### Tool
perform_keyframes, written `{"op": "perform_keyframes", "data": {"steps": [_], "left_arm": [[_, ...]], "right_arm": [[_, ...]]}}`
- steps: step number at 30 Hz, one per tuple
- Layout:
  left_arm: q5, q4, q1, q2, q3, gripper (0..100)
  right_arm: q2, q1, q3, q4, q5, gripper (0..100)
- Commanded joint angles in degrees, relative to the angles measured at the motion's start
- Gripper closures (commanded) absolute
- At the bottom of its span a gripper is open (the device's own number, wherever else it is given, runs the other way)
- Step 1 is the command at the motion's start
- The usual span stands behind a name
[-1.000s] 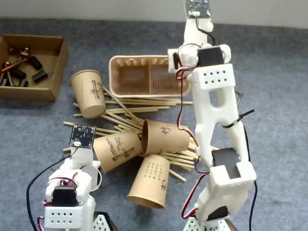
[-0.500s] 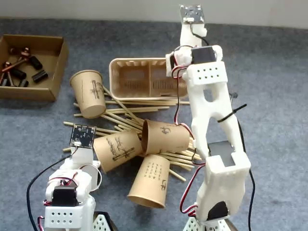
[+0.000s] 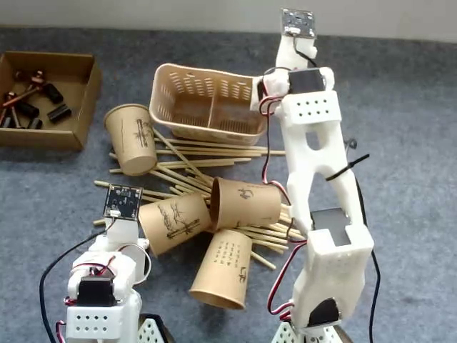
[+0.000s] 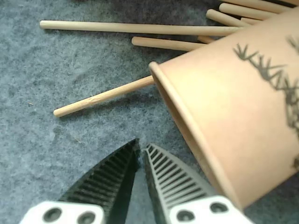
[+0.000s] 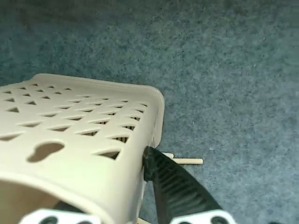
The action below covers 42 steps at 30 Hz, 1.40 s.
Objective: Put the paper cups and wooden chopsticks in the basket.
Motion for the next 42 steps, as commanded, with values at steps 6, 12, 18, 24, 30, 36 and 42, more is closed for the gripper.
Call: {"op": "perform_keyframes", "data": {"steps": [6, 12, 18, 24, 30, 36, 42], "left_arm": [[-0.09, 0.18, 0.92, -0.31, 1.19, 99], [-0.09, 0.18, 0.92, -0.31, 1.19, 99], [-0.09, 0.18, 0.92, -0.31, 1.19, 99], [-0.09, 0.18, 0.84, -0.31, 1.19, 99], [-0.09, 0.18, 0.84, -0.31, 1.19, 99], [-0.09, 0.18, 0.84, -0.31, 1.19, 99], [-0.09, 0.18, 0.84, -0.31, 1.19, 99]], "right_arm": [[-0.66, 2.15, -1.1, 1.1, 4.04, 82.8], [-2.15, 0.4, -5.41, 3.82, 5.27, 75.9], [-3.65, -1.1, -15.96, 10.07, 5.27, 76.0], [-3.47, -1.19, -22.55, 12.44, 5.36, 76.0], [-3.82, -1.54, -23.08, 17.19, 5.36, 76.0], [-4.97, -3.3, -25.54, 23.6, 5.36, 76.0], [-10.77, -5.49, -21.67, 23.52, 5.36, 76.0]]}}
